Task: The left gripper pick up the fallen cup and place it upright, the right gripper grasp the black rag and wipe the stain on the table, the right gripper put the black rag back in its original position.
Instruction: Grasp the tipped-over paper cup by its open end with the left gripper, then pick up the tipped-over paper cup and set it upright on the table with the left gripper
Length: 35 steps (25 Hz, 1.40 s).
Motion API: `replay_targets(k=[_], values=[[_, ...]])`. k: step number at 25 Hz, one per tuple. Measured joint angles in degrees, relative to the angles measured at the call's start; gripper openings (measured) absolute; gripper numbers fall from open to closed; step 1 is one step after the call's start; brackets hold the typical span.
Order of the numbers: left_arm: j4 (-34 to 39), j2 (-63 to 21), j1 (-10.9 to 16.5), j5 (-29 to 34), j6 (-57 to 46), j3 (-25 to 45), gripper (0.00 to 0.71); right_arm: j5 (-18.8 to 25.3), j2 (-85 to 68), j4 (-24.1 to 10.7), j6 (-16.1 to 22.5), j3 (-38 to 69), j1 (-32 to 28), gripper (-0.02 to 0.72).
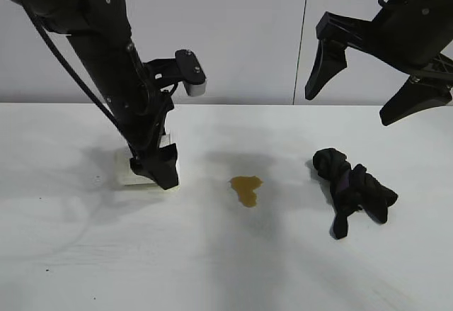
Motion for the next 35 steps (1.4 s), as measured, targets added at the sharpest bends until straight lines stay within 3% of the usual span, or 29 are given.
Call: replay_targets(k=[9, 22, 28, 35], values=[[-0.40, 1.69, 0.00, -1.39, 2.95, 0.00, 0.694, 0.00, 0.00, 0.00, -0.02, 0.00, 0.00, 0.694], [1.97, 1.69, 0.00, -0.55, 8.41, 0.73, 0.575, 0.09, 0.00, 0.00, -0.02, 0.00, 0.00, 0.694], [2.04, 1.69, 0.00, -0.48, 8.47, 0.73, 0.484, 0.12, 0.00, 0.00, -0.02, 0.00, 0.00, 0.694], [0.85, 0.83, 0.05, -0.55, 8.11, 0.73, 0.468, 0.12, 0.00, 0.00, -0.02, 0.00, 0.00, 0.694]])
